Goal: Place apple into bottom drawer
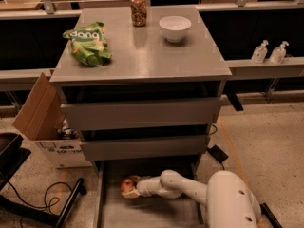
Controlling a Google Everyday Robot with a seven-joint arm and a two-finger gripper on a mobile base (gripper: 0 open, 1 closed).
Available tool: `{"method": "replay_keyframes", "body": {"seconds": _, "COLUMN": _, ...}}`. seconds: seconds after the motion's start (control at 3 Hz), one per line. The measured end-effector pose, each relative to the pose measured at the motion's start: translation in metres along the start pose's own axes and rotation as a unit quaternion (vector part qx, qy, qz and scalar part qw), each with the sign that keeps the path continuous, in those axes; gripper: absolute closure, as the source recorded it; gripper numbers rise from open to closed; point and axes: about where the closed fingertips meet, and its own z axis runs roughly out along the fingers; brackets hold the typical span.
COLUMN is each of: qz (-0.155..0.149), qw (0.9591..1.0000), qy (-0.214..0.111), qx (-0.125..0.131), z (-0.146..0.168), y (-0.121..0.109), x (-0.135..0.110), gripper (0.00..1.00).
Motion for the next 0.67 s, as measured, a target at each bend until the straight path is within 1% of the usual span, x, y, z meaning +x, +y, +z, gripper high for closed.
{"method": "replay_keyframes", "body": {"seconds": 0.67, "qz": 0.000, "qw": 1.0000, "qy": -0.001, "qx": -0.004, "z": 0.0037, "y": 0.0036, "x": -0.0005, "gripper": 0.14}}
